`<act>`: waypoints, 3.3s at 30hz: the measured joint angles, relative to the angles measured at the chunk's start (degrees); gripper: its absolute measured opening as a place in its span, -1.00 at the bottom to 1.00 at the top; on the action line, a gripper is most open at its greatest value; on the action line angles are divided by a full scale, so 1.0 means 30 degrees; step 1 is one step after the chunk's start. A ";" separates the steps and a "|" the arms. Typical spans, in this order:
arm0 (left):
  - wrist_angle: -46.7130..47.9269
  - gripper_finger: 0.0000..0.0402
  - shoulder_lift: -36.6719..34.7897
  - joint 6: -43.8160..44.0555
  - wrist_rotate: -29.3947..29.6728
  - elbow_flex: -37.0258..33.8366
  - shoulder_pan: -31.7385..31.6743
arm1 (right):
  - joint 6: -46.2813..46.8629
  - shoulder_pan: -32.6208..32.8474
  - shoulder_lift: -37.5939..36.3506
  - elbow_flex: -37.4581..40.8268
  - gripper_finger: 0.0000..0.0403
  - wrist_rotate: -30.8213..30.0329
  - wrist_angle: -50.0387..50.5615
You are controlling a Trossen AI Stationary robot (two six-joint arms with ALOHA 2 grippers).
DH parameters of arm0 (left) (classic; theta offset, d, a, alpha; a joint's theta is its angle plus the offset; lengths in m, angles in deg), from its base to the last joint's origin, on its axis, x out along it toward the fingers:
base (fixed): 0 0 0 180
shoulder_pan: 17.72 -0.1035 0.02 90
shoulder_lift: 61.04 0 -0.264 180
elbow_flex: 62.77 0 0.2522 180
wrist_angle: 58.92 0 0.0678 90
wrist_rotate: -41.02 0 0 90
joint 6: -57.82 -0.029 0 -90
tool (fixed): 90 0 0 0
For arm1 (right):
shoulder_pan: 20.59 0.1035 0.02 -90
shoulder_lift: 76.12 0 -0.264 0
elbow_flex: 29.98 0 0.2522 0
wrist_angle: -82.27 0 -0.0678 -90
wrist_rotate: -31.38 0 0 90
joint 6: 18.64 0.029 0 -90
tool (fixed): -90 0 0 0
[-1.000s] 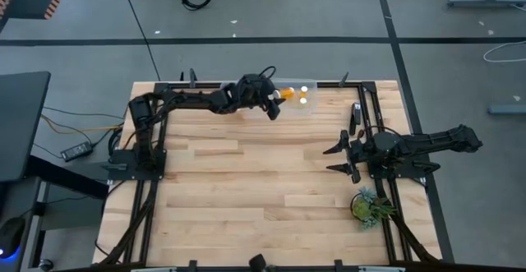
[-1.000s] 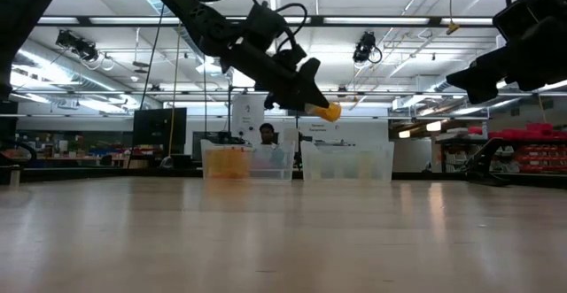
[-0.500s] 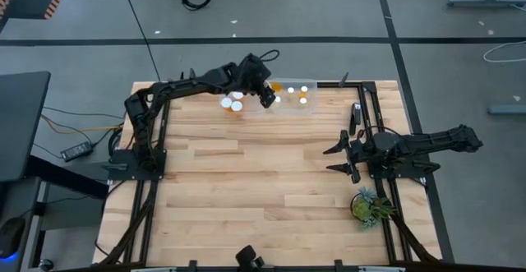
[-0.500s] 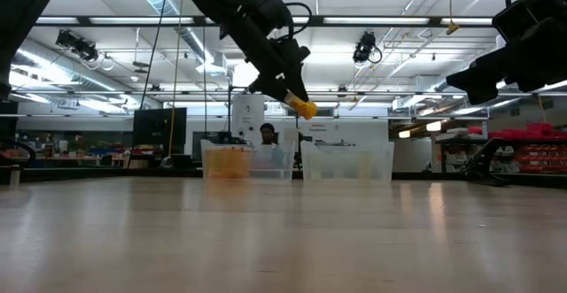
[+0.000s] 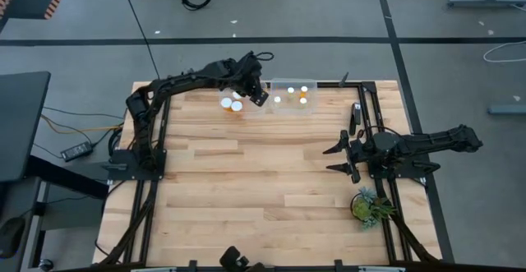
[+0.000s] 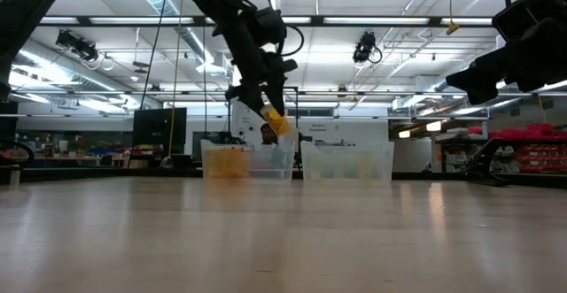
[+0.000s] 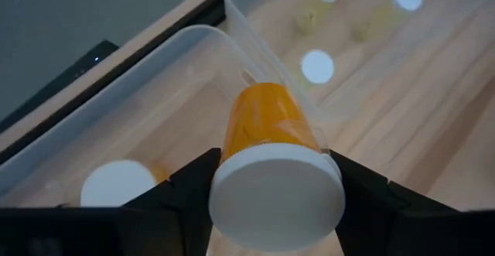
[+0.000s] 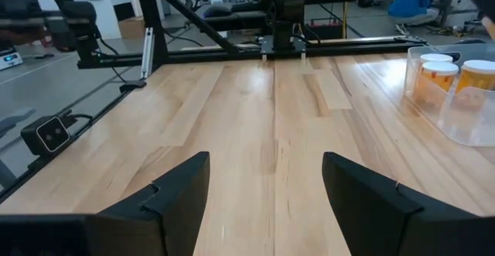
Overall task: Pick and place medicine bottles into bin by pill shape (circle, oval)
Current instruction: Adjust the large orange pill bottle on the transparent bin
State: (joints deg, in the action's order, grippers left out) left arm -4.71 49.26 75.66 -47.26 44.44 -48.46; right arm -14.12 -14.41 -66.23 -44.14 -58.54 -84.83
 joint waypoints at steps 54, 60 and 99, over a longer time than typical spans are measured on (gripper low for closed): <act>0.3648 0.04 0.2284 0.0409 -0.1299 0.3009 -0.0627 | -0.0882 -0.0007 -0.0007 0.0000 0.28 -0.0007 -0.0029; 0.3879 0.10 0.2748 0.1457 -0.1146 0.3002 -0.0561 | -0.0882 -0.0007 -0.0007 0.0000 0.28 -0.0007 -0.0036; 1.0938 0.06 0.8961 0.0832 -0.0644 1.0856 -0.0592 | -0.1027 0.0000 0.0117 0.0000 0.28 -0.0007 -0.0182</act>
State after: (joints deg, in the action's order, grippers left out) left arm 28.11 76.14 78.16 -49.19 77.01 -50.24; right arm -17.20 -14.41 -65.88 -44.14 -58.56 -85.38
